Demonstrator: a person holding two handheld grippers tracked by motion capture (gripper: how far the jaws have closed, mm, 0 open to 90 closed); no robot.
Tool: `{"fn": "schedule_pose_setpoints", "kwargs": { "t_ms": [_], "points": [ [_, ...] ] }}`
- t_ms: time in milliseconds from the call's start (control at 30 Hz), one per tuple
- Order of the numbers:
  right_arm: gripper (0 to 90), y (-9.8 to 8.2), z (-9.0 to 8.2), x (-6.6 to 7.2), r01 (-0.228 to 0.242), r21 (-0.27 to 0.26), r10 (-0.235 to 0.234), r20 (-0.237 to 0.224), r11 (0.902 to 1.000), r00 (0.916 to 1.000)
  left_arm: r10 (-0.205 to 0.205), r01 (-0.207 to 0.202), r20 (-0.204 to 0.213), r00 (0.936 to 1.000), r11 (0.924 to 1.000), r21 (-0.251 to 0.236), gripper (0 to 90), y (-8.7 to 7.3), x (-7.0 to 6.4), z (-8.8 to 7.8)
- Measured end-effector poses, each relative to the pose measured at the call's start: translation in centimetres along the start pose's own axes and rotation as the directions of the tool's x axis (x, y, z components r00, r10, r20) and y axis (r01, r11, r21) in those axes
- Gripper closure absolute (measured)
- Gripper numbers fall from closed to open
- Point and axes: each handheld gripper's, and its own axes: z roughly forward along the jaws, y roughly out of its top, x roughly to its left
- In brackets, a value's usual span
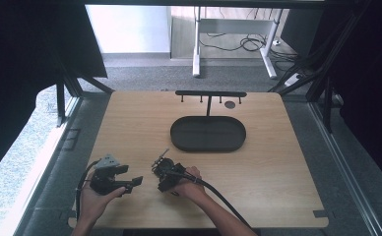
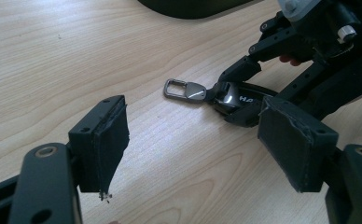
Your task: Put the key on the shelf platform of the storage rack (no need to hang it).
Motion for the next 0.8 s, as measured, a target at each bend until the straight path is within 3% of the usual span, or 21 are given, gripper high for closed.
{"fn": "schedule_pose_setpoints", "kwargs": {
  "t_ms": [233, 333, 500, 667, 800],
  "points": [
    [49.4, 0.0, -0.1, -0.8, -0.002, 0.000, 0.002, -0.027, 1.0000, 0.9996, -0.001, 0.001, -0.001, 1.0000, 1.0000, 0.001, 24.9, 0.0, 0.0, 0.0],
    [49.5, 0.0, -0.4, -1.2, -0.022, -0.040, 0.021, -0.026, 0.9989, 0.9994, -0.003, 0.003, -0.002, 1.0000, 1.0000, 0.001, 24.9, -0.1, 0.1, -0.1],
    [49.6, -0.2, -1.8, -2.1, -0.079, -0.089, 0.072, -0.075, 0.9929, 0.9946, -0.017, 0.017, 0.001, 0.9999, 0.9999, 0.003, 24.9, -0.2, 0.4, 0.0],
    [49.7, -0.2, -3.5, -2.7, -0.095, -0.132, 0.082, -0.099, 0.9867, 0.9917, -0.011, 0.011, 0.002, 0.9999, 0.9999, 0.008, 24.9, -0.2, 0.4, 0.1],
    [49.8, -0.3, -4.8, -3.0, -0.083, -0.160, 0.069, -0.093, 0.9836, 0.9933, -0.014, 0.014, 0.000, 0.9999, 0.9999, 0.008, 24.9, -0.2, 0.4, 0.1]
  ]
}}
